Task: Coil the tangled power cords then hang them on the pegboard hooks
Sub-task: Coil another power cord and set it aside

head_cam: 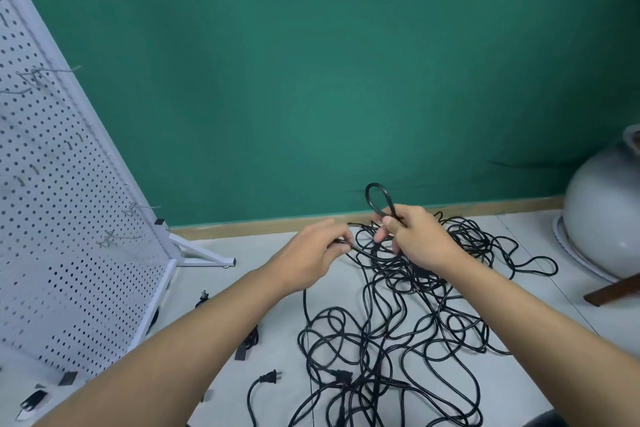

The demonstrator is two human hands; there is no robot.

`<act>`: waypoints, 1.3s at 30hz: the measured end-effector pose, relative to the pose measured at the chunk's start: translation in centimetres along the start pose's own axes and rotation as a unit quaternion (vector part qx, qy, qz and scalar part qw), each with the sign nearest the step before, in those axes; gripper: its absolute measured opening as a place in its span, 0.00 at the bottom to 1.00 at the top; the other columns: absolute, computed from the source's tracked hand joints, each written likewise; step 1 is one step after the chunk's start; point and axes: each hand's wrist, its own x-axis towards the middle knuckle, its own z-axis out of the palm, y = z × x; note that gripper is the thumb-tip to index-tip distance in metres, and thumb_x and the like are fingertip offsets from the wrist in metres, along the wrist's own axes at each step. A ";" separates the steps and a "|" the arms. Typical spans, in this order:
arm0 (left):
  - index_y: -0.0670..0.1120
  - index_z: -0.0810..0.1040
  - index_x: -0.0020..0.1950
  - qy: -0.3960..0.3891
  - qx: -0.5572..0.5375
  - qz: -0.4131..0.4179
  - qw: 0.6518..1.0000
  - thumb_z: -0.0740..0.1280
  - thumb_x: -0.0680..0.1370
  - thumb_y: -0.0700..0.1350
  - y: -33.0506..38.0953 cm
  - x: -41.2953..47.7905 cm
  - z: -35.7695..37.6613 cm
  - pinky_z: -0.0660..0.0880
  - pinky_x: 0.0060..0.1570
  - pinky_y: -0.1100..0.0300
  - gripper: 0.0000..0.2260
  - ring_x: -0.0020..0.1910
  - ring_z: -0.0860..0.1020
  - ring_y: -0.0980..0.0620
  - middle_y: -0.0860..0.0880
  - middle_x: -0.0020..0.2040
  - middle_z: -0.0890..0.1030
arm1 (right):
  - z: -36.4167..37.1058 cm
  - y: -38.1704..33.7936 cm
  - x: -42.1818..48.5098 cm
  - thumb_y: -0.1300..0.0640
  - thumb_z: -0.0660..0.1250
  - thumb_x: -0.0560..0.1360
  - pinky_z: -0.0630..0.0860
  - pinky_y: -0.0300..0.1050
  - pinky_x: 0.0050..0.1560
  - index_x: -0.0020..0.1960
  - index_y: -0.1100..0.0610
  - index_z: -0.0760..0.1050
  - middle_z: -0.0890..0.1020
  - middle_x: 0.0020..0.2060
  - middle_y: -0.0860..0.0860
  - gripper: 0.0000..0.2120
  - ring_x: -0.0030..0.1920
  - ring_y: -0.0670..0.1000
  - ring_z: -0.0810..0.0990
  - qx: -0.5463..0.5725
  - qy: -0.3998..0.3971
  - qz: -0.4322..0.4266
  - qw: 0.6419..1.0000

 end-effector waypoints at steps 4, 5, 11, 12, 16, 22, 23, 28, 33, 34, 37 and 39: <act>0.51 0.82 0.54 0.074 0.002 0.047 0.996 0.71 0.81 0.44 1.5 0.7 -0.5 0.68 0.47 0.69 0.03 0.45 0.73 0.59 0.54 0.48 0.74 | 0.4 -0.5 -0.4 0.61 0.56 0.85 0.79 0.46 0.44 0.55 0.55 0.77 0.86 0.43 0.50 0.11 0.38 0.49 0.85 0.014 -0.080 0.038 0.996; 0.50 0.82 0.55 0.101 -0.015 0.042 0.994 0.74 0.79 0.43 1.6 0.8 -0.8 0.68 0.46 0.71 0.06 0.45 0.75 0.58 0.54 0.49 0.75 | 0.5 -0.8 -0.6 0.61 0.56 0.85 0.77 0.47 0.42 0.54 0.57 0.76 0.85 0.43 0.53 0.10 0.41 0.53 0.87 0.039 -0.109 0.061 0.991; 0.51 0.79 0.59 0.144 -0.067 0.016 0.987 0.80 0.72 0.42 2.0 0.6 -1.6 0.70 0.45 0.73 0.18 0.45 0.75 0.60 0.54 0.53 0.74 | -0.8 -3.5 -2.1 0.49 0.60 0.83 0.73 0.42 0.34 0.50 0.57 0.76 0.84 0.43 0.53 0.12 0.38 0.54 0.85 0.106 -0.199 0.065 0.972; 0.51 0.79 0.59 0.151 -0.066 0.015 0.986 0.81 0.71 0.42 2.0 0.5 -1.7 0.70 0.45 0.72 0.19 0.45 0.75 0.59 0.54 0.53 0.74 | -0.8 -3.7 -2.4 0.49 0.65 0.82 0.74 0.42 0.33 0.51 0.57 0.76 0.83 0.42 0.51 0.10 0.38 0.52 0.85 0.089 -0.204 0.052 0.974; 0.52 0.80 0.58 0.156 -0.057 0.017 0.986 0.82 0.69 0.45 1.9 0.3 -2.3 0.74 0.45 0.67 0.21 0.43 0.73 0.58 0.55 0.53 0.76 | 0.1 -3.2 -2.5 0.56 0.69 0.82 0.75 0.41 0.32 0.53 0.56 0.74 0.83 0.43 0.51 0.05 0.38 0.53 0.85 0.054 -0.255 0.009 0.965; 0.52 0.81 0.55 0.158 -0.005 0.032 0.987 0.80 0.73 0.50 1.6 0.1 -1.8 0.68 0.45 0.71 0.14 0.45 0.74 0.63 0.58 0.47 0.76 | 0.9 -2.9 -2.1 0.62 0.60 0.85 0.77 0.43 0.34 0.54 0.58 0.72 0.84 0.45 0.56 0.03 0.34 0.52 0.82 0.090 -0.272 0.021 0.958; 0.52 0.81 0.56 0.161 -0.005 0.026 0.987 0.79 0.73 0.51 1.6 0.1 -1.7 0.69 0.47 0.70 0.14 0.45 0.74 0.62 0.58 0.47 0.77 | 1.0 -2.9 -2.1 0.63 0.59 0.84 0.77 0.43 0.35 0.54 0.59 0.73 0.83 0.45 0.56 0.04 0.35 0.51 0.81 0.099 -0.268 0.022 0.958; 0.53 0.85 0.49 0.098 -0.110 -0.087 0.985 0.76 0.76 0.46 1.3 0.2 -2.3 0.80 0.45 0.52 0.04 0.38 0.81 0.47 0.51 0.36 0.85 | 0.9 -2.6 -1.9 0.63 0.59 0.84 0.77 0.43 0.41 0.55 0.60 0.75 0.82 0.42 0.55 0.06 0.40 0.50 0.80 0.116 -0.269 0.026 0.956; 0.50 0.86 0.57 0.072 -0.034 -0.060 0.995 0.69 0.81 0.41 1.3 0.1 -3.2 0.68 0.33 0.64 0.09 0.28 0.68 0.55 0.50 0.30 0.78 | 0.7 -2.6 -2.1 0.62 0.58 0.85 0.79 0.45 0.43 0.59 0.60 0.73 0.85 0.50 0.56 0.07 0.45 0.51 0.83 0.118 -0.314 0.043 0.941; 0.51 0.85 0.61 0.076 -0.025 -0.059 0.995 0.68 0.81 0.40 1.4 0.2 -3.2 0.66 0.32 0.68 0.11 0.28 0.69 0.56 0.54 0.30 0.77 | 0.7 -2.8 -2.1 0.62 0.58 0.85 0.79 0.45 0.42 0.60 0.61 0.73 0.85 0.52 0.57 0.07 0.46 0.52 0.84 0.127 -0.316 0.050 0.939; 0.52 0.83 0.65 0.069 -0.004 -0.048 0.996 0.68 0.82 0.40 1.2 0.3 -3.8 0.69 0.37 0.66 0.14 0.30 0.73 0.55 0.54 0.39 0.84 | 0.7 -3.1 -1.9 0.61 0.60 0.85 0.80 0.44 0.39 0.62 0.62 0.73 0.85 0.57 0.59 0.08 0.46 0.52 0.84 0.127 -0.314 0.076 0.938; 0.55 0.85 0.59 0.032 -0.004 -0.039 0.999 0.70 0.81 0.41 0.9 0.2 -4.6 0.70 0.37 0.60 0.11 0.31 0.70 0.52 0.53 0.38 0.85 | 0.8 -3.1 -1.8 0.61 0.61 0.85 0.78 0.42 0.33 0.62 0.61 0.74 0.86 0.53 0.57 0.08 0.41 0.49 0.83 0.093 -0.319 0.079 0.940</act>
